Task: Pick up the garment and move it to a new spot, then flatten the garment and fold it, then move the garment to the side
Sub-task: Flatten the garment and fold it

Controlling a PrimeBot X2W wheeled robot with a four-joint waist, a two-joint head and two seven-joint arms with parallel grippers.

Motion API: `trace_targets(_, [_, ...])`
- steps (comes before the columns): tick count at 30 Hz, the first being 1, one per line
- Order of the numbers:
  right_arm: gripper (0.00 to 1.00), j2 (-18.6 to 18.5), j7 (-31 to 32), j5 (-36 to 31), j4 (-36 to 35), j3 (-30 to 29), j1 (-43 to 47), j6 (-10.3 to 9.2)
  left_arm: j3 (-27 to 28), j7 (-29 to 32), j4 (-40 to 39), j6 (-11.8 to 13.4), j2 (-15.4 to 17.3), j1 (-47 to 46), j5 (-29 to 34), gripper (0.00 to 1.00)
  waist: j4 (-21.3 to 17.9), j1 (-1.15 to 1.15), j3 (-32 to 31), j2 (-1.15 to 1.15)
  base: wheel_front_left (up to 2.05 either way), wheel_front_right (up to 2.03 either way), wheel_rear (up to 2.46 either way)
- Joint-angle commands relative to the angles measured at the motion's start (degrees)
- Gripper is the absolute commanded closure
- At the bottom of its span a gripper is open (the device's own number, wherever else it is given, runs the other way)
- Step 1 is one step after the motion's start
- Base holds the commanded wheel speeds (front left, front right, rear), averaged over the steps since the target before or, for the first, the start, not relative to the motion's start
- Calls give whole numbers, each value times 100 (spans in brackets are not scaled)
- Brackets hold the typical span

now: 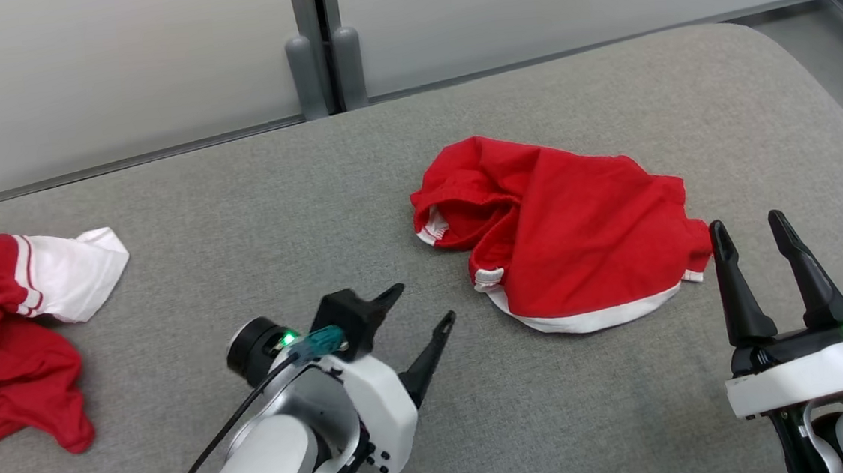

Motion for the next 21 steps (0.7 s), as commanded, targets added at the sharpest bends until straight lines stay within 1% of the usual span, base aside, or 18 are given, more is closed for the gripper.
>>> trace_targets(1, [0, -9, 0, -48, -32, -18, -80, 11, -248, 175, 53, -1, 78, -268, -61, 0, -184, 0, 195, 0, 0, 0, 0])
trace_targets(4, [0, 22, 0, -50, -48, -2, -201, 11, -794, 467, 191, -2, 189, -757, -189, 0, -353, 0, 376, 0, 0, 0, 0])
trace_targets(9, [0, 98, 0, -68, -80, -29, -334, 11, -1441, 573, 365, -2, 271, -1447, -447, 0, -575, 0, 647, 0, 0, 0, 0])
trace_targets(13, [0, 165, 0, -90, -88, -64, -394, 11, -1747, 627, 599, -3, 389, -1939, -599, 0, -699, 0, 813, 0, 0, 0, 0])
trace_targets(16, [0, 253, 0, -94, -99, -72, -440, 11, -1957, 674, 934, -3, 391, -2321, -700, 0, -800, 0, 959, 0, 0, 0, 0])
trace_targets(21, [0, 336, 0, -108, -102, -95, -474, 11, -2396, 716, 1241, -3, 420, -2667, -821, 0, -827, 0, 1084, 0, 0, 0, 0])
